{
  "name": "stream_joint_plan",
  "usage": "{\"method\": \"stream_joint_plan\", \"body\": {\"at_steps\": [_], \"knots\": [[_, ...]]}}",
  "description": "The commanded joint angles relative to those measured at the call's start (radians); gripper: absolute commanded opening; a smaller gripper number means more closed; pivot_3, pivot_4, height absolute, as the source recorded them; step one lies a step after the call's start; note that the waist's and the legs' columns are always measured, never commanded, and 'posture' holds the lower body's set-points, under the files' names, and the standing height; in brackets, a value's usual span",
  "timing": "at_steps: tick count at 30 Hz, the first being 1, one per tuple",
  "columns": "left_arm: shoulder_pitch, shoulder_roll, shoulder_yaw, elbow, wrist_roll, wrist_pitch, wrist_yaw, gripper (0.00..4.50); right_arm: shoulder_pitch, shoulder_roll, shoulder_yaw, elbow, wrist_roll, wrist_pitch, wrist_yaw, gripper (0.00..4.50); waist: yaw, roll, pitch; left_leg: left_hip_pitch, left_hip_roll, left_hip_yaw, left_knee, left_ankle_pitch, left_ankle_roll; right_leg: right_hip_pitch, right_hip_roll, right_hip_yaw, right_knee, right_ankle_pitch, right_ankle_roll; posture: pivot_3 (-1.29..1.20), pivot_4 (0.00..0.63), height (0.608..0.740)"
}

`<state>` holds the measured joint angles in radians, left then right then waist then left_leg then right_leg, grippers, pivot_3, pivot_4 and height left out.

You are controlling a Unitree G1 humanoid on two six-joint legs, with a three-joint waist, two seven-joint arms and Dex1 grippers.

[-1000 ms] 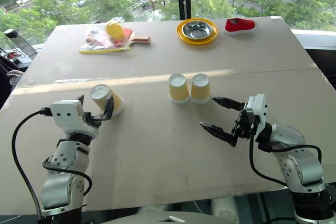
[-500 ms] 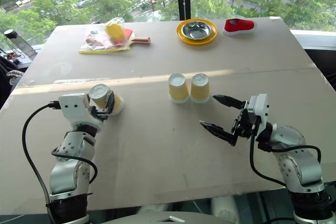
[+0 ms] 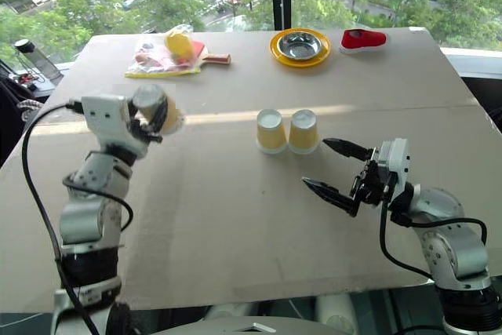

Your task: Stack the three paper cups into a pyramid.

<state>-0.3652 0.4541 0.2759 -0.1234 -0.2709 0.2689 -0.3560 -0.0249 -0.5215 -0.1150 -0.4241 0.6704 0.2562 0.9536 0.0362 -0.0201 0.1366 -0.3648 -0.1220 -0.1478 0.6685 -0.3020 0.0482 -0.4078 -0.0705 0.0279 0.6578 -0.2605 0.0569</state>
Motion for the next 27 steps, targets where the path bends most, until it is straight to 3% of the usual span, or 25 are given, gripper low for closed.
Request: {"method": "stream_joint_plan", "body": {"at_steps": [1, 7, 14, 27], "knots": [[-0.162, 0.042, -0.084, 0.082, -0.084, 0.008, -0.223, 2.14, 0.044, -0.008, -0.074, -0.062, 0.029, -0.028, -0.019, 4.50, 0.001, 0.000, 0.000, 0.000, -0.001, 0.000, 0.000, 0.000, 0.000, 0.000, -0.001, 0.000, 0.000, 0.000, 0.000, 0.00, 0.150, 0.740], [-0.425, 0.003, -0.214, 0.306, -0.136, -0.005, -0.512, 2.14, 0.093, 0.015, -0.158, -0.099, 0.005, -0.068, -0.120, 4.50, -0.010, 0.000, 0.000, -0.001, -0.001, 0.000, 0.000, 0.000, 0.000, 0.000, -0.001, 0.000, -0.001, 0.000, 0.000, 0.00, 0.150, 0.740], [-0.574, -0.050, -0.289, 0.560, -0.087, -0.114, -0.690, 2.14, 0.207, 0.018, -0.218, -0.192, -0.007, -0.075, -0.206, 4.50, -0.034, 0.000, 0.000, 0.000, -0.001, 0.000, -0.001, 0.000, 0.000, -0.001, 0.000, 0.002, 0.000, 0.000, 0.000, 0.00, 0.150, 0.740], [-0.574, -0.087, -0.319, 0.588, -0.069, -0.118, -0.791, 2.14, 0.303, 0.044, -0.242, -0.194, -0.022, -0.130, -0.241, 4.50, -0.029, 0.000, 0.000, -0.001, -0.001, 0.000, 0.000, 0.000, 0.000, -0.001, 0.000, 0.003, 0.001, 0.000, 0.000, 0.00, 0.150, 0.740]]}}
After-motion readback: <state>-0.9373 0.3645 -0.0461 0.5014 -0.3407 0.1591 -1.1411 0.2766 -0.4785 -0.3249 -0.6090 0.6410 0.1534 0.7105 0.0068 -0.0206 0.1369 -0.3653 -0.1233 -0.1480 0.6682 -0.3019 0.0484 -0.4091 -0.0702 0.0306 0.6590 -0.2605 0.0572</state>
